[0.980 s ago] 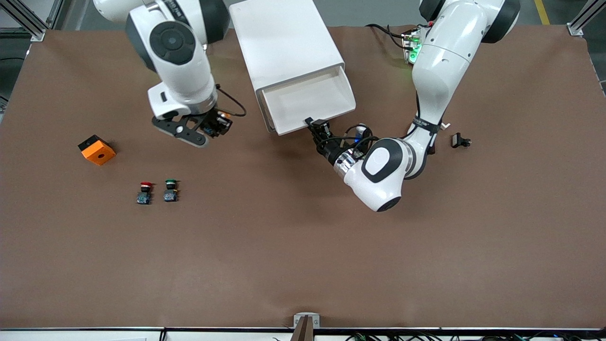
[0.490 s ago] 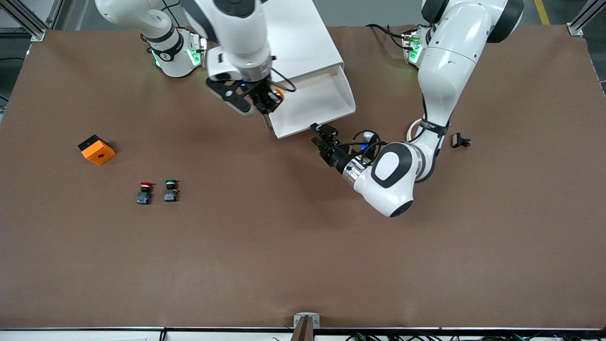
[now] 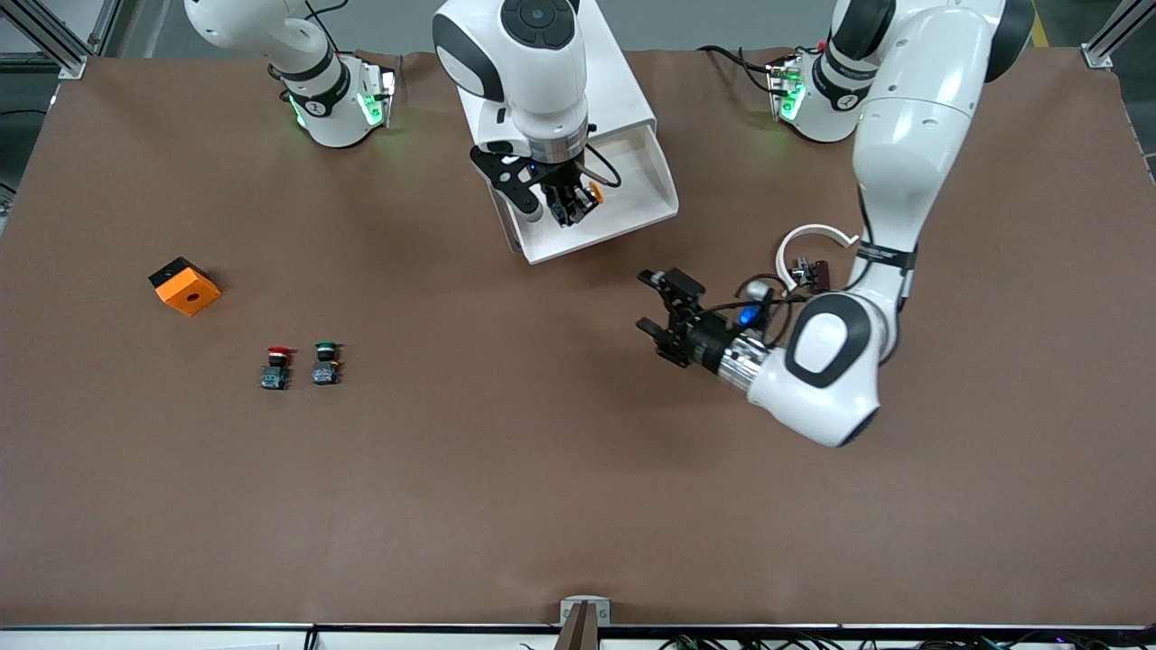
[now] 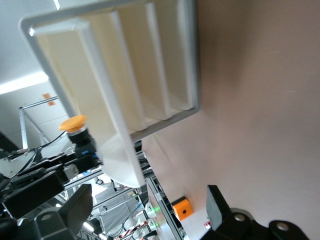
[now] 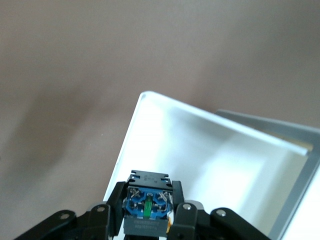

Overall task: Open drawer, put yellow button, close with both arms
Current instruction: 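Carry the button over the open drawer while the left gripper withdraws, then lower the button into the drawer and open the right gripper, then raise the right gripper away while the left gripper reaches the drawer front, then push the drawer shut into the cabinet with the left gripper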

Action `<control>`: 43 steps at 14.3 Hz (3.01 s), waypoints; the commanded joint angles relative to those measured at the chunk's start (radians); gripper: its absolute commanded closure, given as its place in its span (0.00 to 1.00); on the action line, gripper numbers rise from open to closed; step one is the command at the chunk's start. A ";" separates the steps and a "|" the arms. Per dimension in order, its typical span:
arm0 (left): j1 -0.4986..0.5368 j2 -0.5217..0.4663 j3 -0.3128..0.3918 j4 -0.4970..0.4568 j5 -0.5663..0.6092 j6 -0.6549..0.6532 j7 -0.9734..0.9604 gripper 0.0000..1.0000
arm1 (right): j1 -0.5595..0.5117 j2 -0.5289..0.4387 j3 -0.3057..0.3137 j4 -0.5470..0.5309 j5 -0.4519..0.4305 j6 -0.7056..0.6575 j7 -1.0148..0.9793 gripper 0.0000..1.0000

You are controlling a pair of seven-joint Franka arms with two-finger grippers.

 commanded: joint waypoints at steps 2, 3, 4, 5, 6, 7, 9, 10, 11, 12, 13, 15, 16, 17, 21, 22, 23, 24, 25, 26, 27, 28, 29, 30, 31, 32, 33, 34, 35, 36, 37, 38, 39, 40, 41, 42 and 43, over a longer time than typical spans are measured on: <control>-0.007 -0.021 0.023 0.029 0.171 -0.007 0.149 0.00 | 0.006 0.016 -0.012 0.024 0.049 0.004 0.024 0.90; -0.007 -0.022 0.023 0.032 0.215 -0.007 0.192 0.00 | 0.006 0.022 -0.012 0.024 0.049 0.004 0.024 0.90; -0.007 -0.025 0.021 0.035 0.259 -0.007 0.249 0.00 | 0.010 0.035 -0.011 0.026 0.048 0.004 0.024 0.88; -0.004 -0.037 0.023 0.038 0.288 -0.005 0.316 0.00 | 0.024 0.044 -0.011 0.024 0.048 0.004 0.024 0.87; -0.001 -0.040 0.023 0.048 0.310 -0.002 0.393 0.00 | 0.033 0.053 -0.012 0.026 0.046 0.001 0.024 0.86; 0.004 -0.054 0.023 0.064 0.340 -0.001 0.489 0.00 | 0.036 0.056 -0.012 0.024 0.045 -0.002 0.024 0.84; 0.001 -0.091 0.068 0.068 0.390 0.008 0.600 0.00 | 0.038 0.058 -0.012 0.024 0.045 -0.007 0.023 0.70; -0.001 -0.111 0.098 0.068 0.393 0.014 0.627 0.00 | 0.038 0.056 -0.011 0.024 0.045 -0.010 0.020 0.40; 0.003 -0.126 0.112 0.068 0.393 0.016 0.650 0.00 | 0.036 0.056 -0.012 0.027 0.045 -0.010 0.023 0.00; 0.003 -0.143 0.131 0.068 0.394 0.018 0.674 0.00 | 0.036 0.053 -0.012 0.030 0.037 -0.010 0.006 0.00; -0.005 -0.160 0.160 0.068 0.401 0.024 0.687 0.00 | 0.035 0.052 -0.012 0.050 0.036 -0.012 0.006 0.00; -0.013 -0.194 0.181 0.062 0.422 0.025 0.690 0.00 | 0.023 0.033 -0.020 0.102 0.037 -0.041 0.004 0.00; -0.014 -0.203 0.173 0.062 0.449 0.025 0.690 0.00 | 0.000 0.016 -0.021 0.147 0.037 -0.089 0.003 0.00; -0.036 -0.203 0.167 0.060 0.486 0.025 0.705 0.00 | -0.037 0.006 -0.021 0.194 0.040 -0.154 -0.009 0.00; -0.238 -0.234 0.165 0.037 0.716 0.146 0.765 0.00 | -0.196 -0.043 -0.021 0.349 0.049 -0.457 -0.308 0.00; -0.255 -0.231 0.162 0.028 0.721 0.183 0.779 0.00 | -0.247 -0.091 -0.021 0.342 0.048 -0.502 -0.435 0.00; -0.286 -0.225 0.155 0.019 0.727 0.229 0.818 0.00 | -0.308 -0.125 -0.021 0.336 0.046 -0.540 -0.604 0.00; -0.310 -0.223 0.155 -0.004 0.739 0.261 0.867 0.00 | -0.377 -0.146 -0.021 0.336 0.048 -0.577 -0.761 0.00; -0.335 -0.232 0.153 -0.041 0.750 0.295 0.919 0.00 | -0.446 -0.168 -0.021 0.331 0.048 -0.605 -0.917 0.00; -0.355 -0.246 0.152 -0.081 0.752 0.317 0.950 0.00 | -0.517 -0.197 -0.021 0.302 0.048 -0.614 -1.068 0.00; -0.367 -0.270 0.147 -0.130 0.752 0.343 0.981 0.00 | -0.584 -0.227 -0.021 0.256 0.046 -0.610 -1.195 0.00; -0.385 -0.312 0.129 -0.206 0.752 0.387 1.033 0.00 | -0.652 -0.256 -0.021 0.204 0.048 -0.598 -1.324 0.00; -0.392 -0.358 0.113 -0.283 0.752 0.428 1.058 0.00 | -0.703 -0.283 -0.021 0.160 0.045 -0.576 -1.415 0.00; -0.392 -0.410 0.078 -0.370 0.752 0.468 1.070 0.00 | -0.753 -0.309 -0.021 0.102 0.042 -0.543 -1.495 0.00; -0.392 -0.445 0.049 -0.430 0.752 0.499 1.072 0.00 | -0.789 -0.335 -0.021 0.043 0.037 -0.506 -1.567 0.00; -0.392 -0.473 0.028 -0.473 0.752 0.522 1.072 0.00 | -0.818 -0.362 -0.021 -0.018 0.036 -0.457 -1.633 0.00; -0.392 -0.488 -0.003 -0.501 0.752 0.527 1.072 0.00 | -0.842 -0.396 -0.021 -0.081 0.034 -0.412 -1.682 0.00; -0.392 -0.496 -0.035 -0.520 0.753 0.527 1.073 0.00 | -0.850 -0.425 -0.021 -0.133 0.025 -0.379 -1.700 0.00; -0.390 -0.510 -0.057 -0.541 0.753 0.527 1.079 0.00 | -0.852 -0.459 -0.021 -0.187 0.002 -0.340 -1.700 0.00; -0.390 -0.517 -0.072 -0.555 0.753 0.527 1.082 0.00 | -0.852 -0.484 -0.020 -0.222 -0.019 -0.311 -1.701 0.00; -0.390 -0.518 -0.094 -0.558 0.753 0.527 1.082 0.00 | -0.852 -0.493 -0.020 -0.236 -0.035 -0.296 -1.703 0.00; -0.392 -0.515 -0.115 -0.558 0.753 0.531 1.081 0.00 | -0.850 -0.493 -0.020 -0.236 -0.049 -0.294 -1.703 0.00; -0.390 -0.514 -0.137 -0.561 0.753 0.536 1.082 0.00 | -0.850 -0.493 -0.018 -0.238 -0.059 -0.292 -1.703 0.00; -0.392 -0.513 -0.160 -0.564 0.753 0.538 1.081 0.00 | -0.850 -0.492 -0.018 -0.238 -0.061 -0.292 -1.703 0.00; -0.390 -0.513 -0.183 -0.564 0.752 0.538 1.079 0.00 | -0.850 -0.490 -0.018 -0.238 -0.061 -0.288 -1.703 0.00; -0.390 -0.513 -0.206 -0.567 0.747 0.538 1.079 0.00 | -0.849 -0.490 -0.018 -0.238 -0.070 -0.285 -1.704 0.00; -0.390 -0.510 -0.226 -0.567 0.738 0.538 1.079 0.00 | -0.846 -0.490 -0.017 -0.239 -0.085 -0.285 -1.704 0.00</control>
